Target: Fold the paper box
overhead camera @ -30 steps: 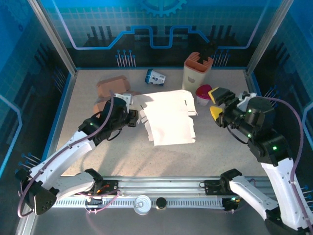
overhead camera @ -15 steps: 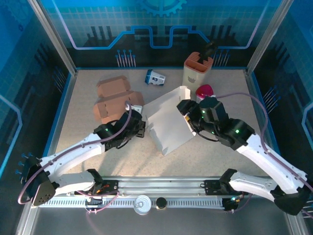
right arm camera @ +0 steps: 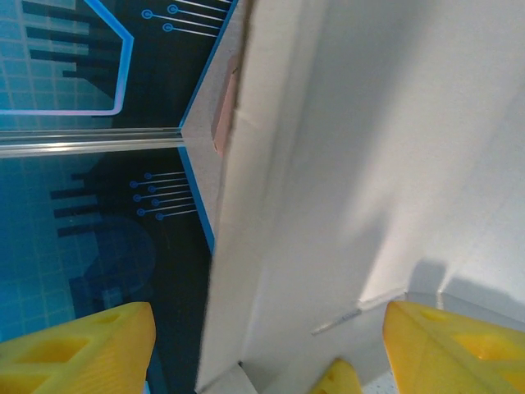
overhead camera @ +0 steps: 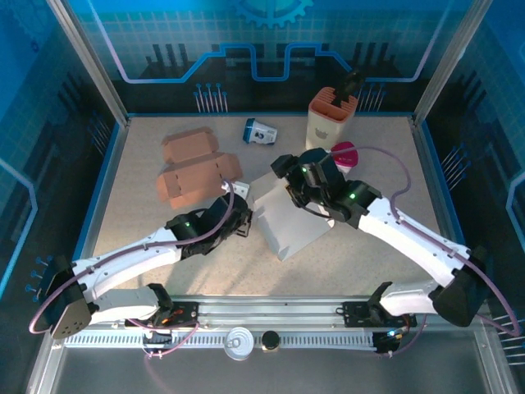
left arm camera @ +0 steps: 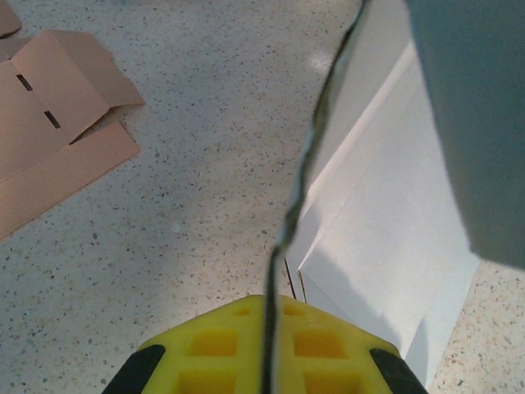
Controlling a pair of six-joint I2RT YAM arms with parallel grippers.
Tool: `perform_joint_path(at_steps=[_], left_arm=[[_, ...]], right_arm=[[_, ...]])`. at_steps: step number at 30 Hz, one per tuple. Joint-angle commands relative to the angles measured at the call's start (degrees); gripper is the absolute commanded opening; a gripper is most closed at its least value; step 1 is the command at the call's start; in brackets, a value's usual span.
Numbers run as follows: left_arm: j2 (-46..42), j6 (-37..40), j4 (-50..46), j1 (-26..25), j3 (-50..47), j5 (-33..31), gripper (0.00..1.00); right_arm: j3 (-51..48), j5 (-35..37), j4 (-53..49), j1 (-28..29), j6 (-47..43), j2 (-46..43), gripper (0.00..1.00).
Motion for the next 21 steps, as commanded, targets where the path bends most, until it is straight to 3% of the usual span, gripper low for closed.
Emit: perform_joint_path(at_steps=[1,6,12,21], left_arm=[[0.0,1.7,1.4,-0.7,-1.0,-2.1,0.00],[-0.3,2.5,1.9,-0.7,-1.3,-1.8,0.00],[-0.2,3.6,3.3,-0.8,-2.0,-1.4,0.00],[0.3,4.0,3.4,-0.8,-1.8,-1.3,0.00]], right_arm=[[1.7,-1.3,3.7,-1.2,0.0,0.9,0.73],[0.5,-4.2,6.6,-3.6,0.4,2.4,0.61],[1.9,-8.6,6.7,-6.3,0.2,4.7,0.55],[0.5,-9.5,7.8,-6.8,0.9,5.4,0.27]])
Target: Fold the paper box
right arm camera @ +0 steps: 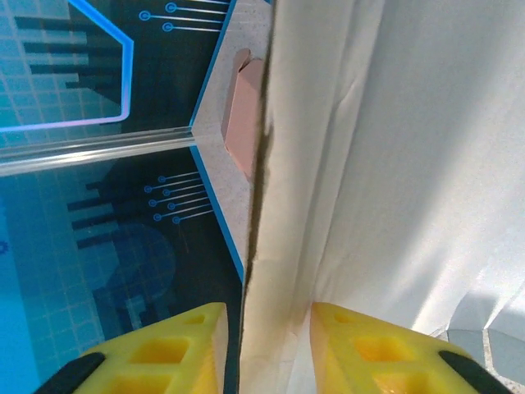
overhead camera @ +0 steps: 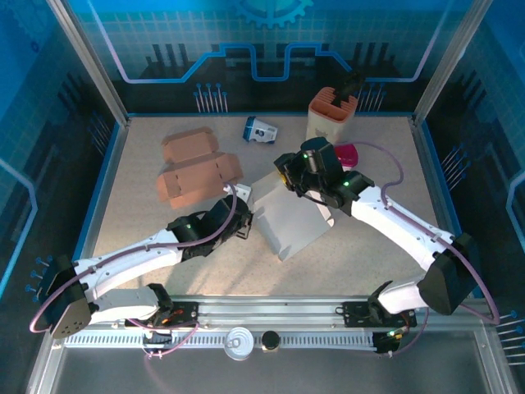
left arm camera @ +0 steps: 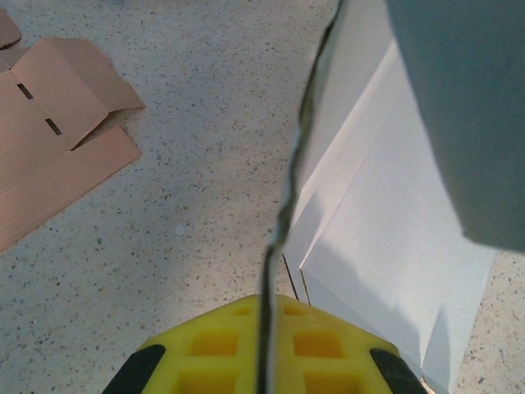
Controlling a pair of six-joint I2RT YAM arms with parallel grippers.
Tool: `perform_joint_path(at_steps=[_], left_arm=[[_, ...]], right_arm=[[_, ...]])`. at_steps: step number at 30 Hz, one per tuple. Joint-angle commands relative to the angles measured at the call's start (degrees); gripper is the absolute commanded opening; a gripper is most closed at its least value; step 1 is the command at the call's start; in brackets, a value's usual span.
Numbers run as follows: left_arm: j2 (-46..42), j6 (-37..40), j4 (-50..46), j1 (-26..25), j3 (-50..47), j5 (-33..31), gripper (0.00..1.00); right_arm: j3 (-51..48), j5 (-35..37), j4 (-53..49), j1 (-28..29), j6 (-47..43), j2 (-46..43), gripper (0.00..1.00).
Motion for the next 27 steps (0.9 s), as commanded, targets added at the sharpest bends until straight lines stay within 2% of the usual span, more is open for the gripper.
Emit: perform_joint_path(at_steps=[1,4,13,16,22,24,27], left_arm=[[0.3,1.8,1.5,-0.4,-0.3,-0.6,0.00],[0.3,1.9,1.8,-0.4,-0.5,-0.5,0.00],[-0.7,2.3,3.2,-0.3,-1.8,0.3,0.00],[-1.8,2.2,3.9,-0.2,-2.9,1.2,0.02],[-4.2,0.3,3.1,-0.1,-5.1,1.5,0.53],[-6.0,-0.9,2.9,0.0,-6.5,2.1,0.58],[-9.6,-3.1,1.4,0.1,-8.0,3.5,0.61]], right_arm=[[0.2,-0.7,1.5,-0.6,-0.2,0.0,0.24],[-0.2,-1.2,1.6,-1.0,0.0,0.1,0.16],[-2.4,-1.6,3.0,-1.2,0.6,0.0,0.00],[-4.1,-1.5,4.7,-1.2,1.1,-0.4,0.00],[-12.1,2.2,15.6,0.2,4.6,-2.6,0.00],[-14.7,3.9,19.6,0.9,5.8,-2.9,0.00],[-16.8,4.8,22.7,1.5,6.6,-2.7,0.00]])
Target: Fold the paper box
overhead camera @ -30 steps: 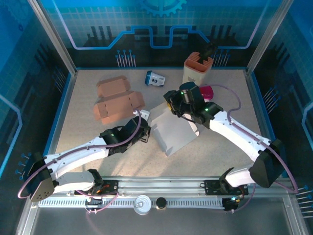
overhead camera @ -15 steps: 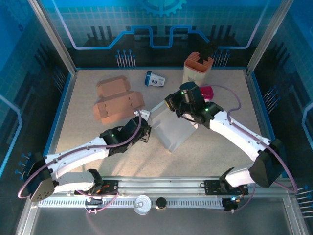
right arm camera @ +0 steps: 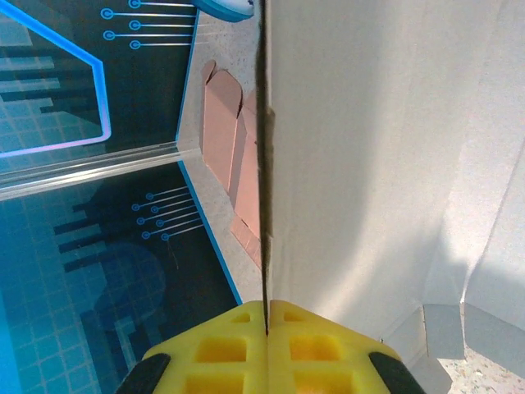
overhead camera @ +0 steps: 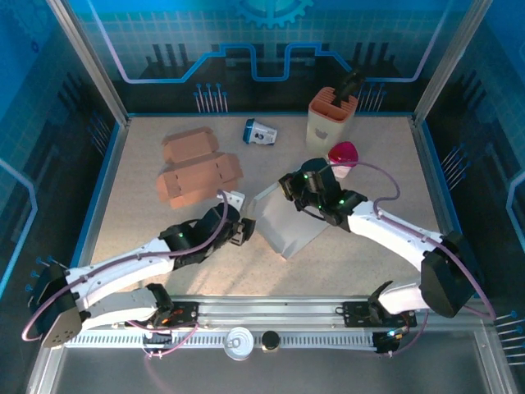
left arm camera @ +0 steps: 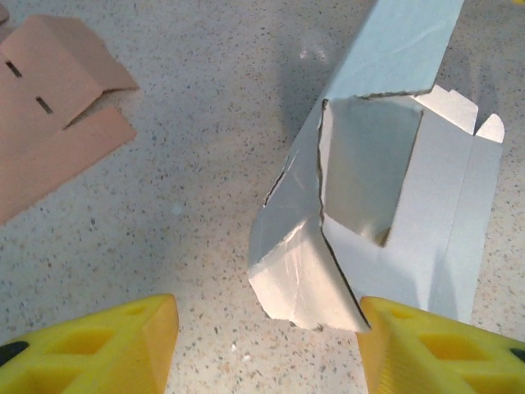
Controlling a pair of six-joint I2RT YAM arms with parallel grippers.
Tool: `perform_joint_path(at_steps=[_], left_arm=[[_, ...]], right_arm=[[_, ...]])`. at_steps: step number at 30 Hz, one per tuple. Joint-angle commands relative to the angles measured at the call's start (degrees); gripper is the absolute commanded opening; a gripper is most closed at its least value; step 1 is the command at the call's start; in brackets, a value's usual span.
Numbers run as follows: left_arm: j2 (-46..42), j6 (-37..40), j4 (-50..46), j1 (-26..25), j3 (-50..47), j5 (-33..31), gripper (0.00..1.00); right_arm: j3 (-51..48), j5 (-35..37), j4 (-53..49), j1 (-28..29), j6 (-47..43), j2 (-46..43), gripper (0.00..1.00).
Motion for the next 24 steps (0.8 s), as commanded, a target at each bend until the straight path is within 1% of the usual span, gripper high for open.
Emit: perform_joint_path(at_steps=[1,3,5,7,9,11,15,21,24], left_arm=[[-4.9,-3.4,-1.4,0.4,-1.6,2.2,0.61],[-7.8,-5.1,-2.3,1.2,-2.3,3.9,0.61],[-10.2,-6.9,-2.4,3.2,-3.2,6.5,0.60],[-12.1,-9.0,-2.6,6.1,-4.3,9.2,0.57],[-13.0,-10.3,-2.9,9.5,-5.2,12.2,0.52],[-12.5,-10.8,-3.5,11.4,-5.6,13.6,0.50],[-10.5,-11.5,-3.6,12.8,-6.6,13.6,0.46],[-7.0,-12.7,0.2,15.5,-9.8,14.2,0.42],[-5.3,-12.7,2.9,17.0,-11.2,15.8,0.42]], right_arm=[[-1.6,3.1,7.9,1.0,2.0,-1.3,0.00],[-3.5,3.6,10.5,1.2,2.4,-0.6,0.00],[-5.3,3.7,14.1,1.3,2.8,0.3,0.00],[-6.2,3.4,16.3,1.5,2.8,1.3,0.00],[-7.1,3.1,19.1,1.7,2.3,2.4,0.00],[-8.0,2.8,20.4,1.8,2.1,3.4,0.00],[-10.3,2.0,23.9,1.9,2.0,5.1,0.00],[-12.7,1.2,26.5,1.7,1.5,6.7,0.00],[-14.3,0.4,28.8,1.6,2.0,7.9,0.00]])
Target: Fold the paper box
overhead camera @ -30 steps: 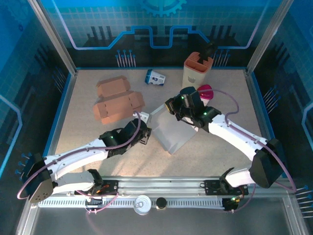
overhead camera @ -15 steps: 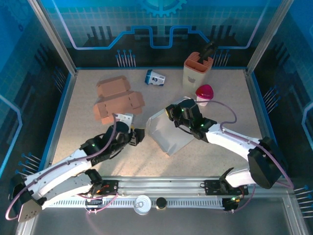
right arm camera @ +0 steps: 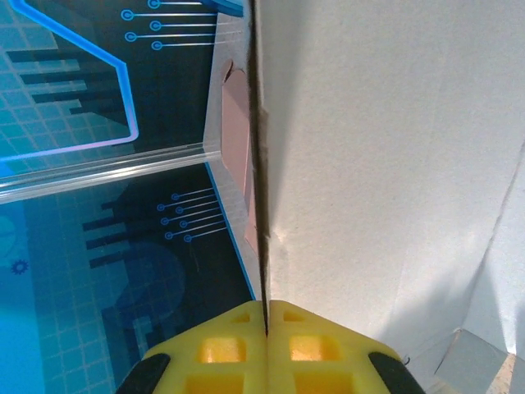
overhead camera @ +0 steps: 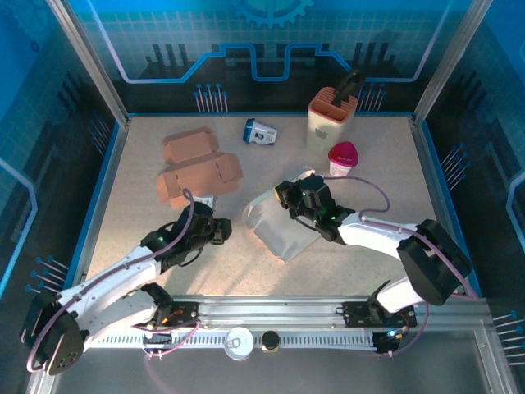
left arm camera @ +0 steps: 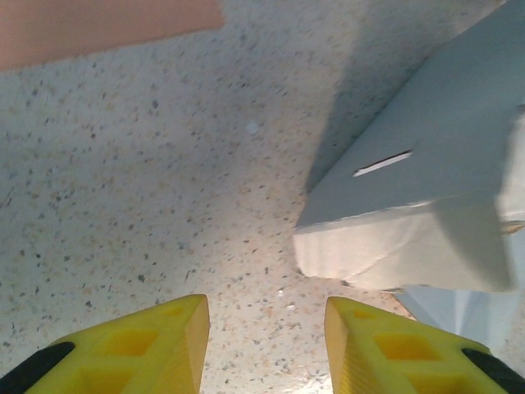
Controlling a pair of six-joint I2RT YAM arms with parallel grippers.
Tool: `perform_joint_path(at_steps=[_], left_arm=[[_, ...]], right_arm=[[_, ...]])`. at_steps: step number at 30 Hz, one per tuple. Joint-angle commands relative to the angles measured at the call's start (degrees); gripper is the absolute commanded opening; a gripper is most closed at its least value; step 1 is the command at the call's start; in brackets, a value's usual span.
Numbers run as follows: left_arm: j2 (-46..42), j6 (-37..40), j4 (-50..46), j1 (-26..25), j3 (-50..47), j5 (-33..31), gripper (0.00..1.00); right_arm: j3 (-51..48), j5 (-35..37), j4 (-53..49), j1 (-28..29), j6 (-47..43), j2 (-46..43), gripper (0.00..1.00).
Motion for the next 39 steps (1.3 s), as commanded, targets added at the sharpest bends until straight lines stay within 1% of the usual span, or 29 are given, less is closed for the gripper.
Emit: perform_joint_path(at_steps=[1,8,12,18,23,28,32,39], left_arm=[[1.7,-0.8,4.2,1.5,-1.7,2.6,0.42],[7.3,2.7,10.4,1.9,-2.3,2.9,0.41],[9.5,6.9,15.3,1.9,-3.2,2.7,0.41],[12.3,15.0,23.0,1.9,-4.6,7.2,0.40],[15.5,18.8,25.9,1.6,-4.6,11.2,0.42],[16.1,20.5,27.1,-0.2,-4.8,10.1,0.46],[16.5,22.2,27.7,-2.3,-4.4,8.4,0.47],[19.8,24.0,28.1,-3.3,-2.2,7.9,0.43]], right_arm=[[-2.5,-0.8,3.5,0.5,0.4,2.2,0.00],[-4.0,-1.6,3.9,0.2,0.7,2.7,0.00],[-4.2,-1.7,3.7,0.0,1.0,2.4,0.00],[-3.1,-2.6,2.0,-0.4,0.6,2.2,0.00],[-3.1,-3.2,2.4,-0.5,1.1,2.6,0.00],[-2.8,-3.6,2.6,-0.5,1.2,2.7,0.00],[-2.3,-4.0,2.2,-0.5,1.1,2.7,0.00],[-2.4,-4.1,2.1,-0.6,1.2,2.8,0.00]])
